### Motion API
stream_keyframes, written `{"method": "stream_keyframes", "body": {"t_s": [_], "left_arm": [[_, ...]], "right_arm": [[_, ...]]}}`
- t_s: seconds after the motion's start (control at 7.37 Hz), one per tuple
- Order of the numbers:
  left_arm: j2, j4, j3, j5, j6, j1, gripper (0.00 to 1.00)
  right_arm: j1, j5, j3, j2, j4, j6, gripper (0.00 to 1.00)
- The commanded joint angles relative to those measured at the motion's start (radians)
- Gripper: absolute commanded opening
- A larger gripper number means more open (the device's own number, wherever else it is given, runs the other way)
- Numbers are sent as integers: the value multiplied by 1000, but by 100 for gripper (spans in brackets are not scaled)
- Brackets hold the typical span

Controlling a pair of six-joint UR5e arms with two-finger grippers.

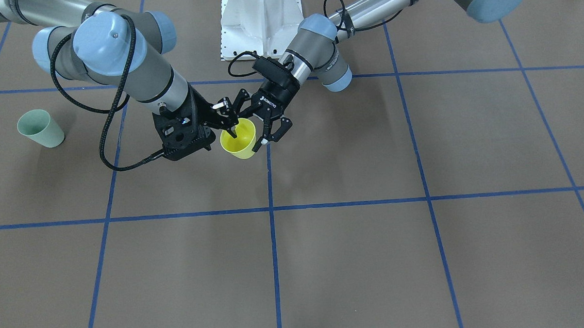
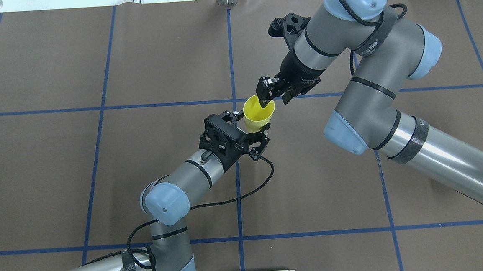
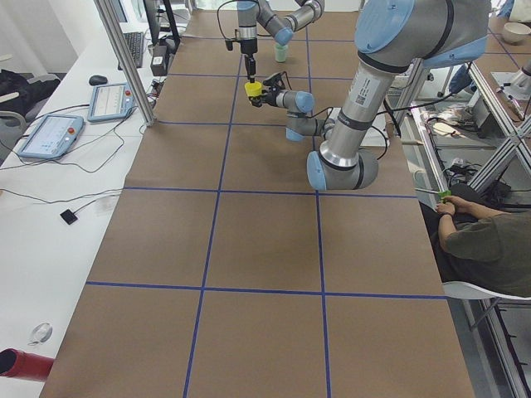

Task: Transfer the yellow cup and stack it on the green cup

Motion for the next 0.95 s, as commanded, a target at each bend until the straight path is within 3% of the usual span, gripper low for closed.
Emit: {"method": "stream_keyframes", "body": {"t_s": [0.0, 0.27, 0.81], "left_arm": [[0, 0, 0, 1, 0, 1, 29], [0, 0, 0, 1, 0, 1, 29], [0, -1, 0, -1, 0, 1, 29]], "right_arm": [[-16, -3, 3, 10, -45, -11, 66], [-25, -24, -4, 11, -52, -11, 58], [-28, -29, -5, 19, -68, -11, 25]]}}
